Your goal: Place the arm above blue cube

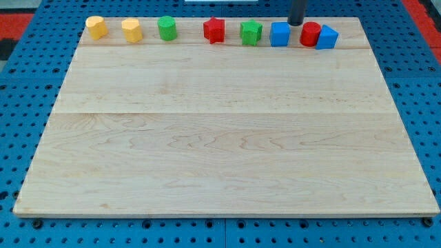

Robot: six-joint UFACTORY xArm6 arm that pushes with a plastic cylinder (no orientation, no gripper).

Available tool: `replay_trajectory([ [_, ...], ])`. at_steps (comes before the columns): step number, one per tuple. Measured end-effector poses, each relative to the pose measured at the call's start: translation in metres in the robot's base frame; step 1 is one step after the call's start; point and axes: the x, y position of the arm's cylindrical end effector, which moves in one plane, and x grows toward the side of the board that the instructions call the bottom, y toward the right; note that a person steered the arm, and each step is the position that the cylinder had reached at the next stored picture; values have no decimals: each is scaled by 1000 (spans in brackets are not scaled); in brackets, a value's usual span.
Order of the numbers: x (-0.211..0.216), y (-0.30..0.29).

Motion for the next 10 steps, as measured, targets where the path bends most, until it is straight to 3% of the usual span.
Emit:
replay_trajectory([
  [3, -4, -106],
  [7, 0, -22],
  [10, 4, -22],
])
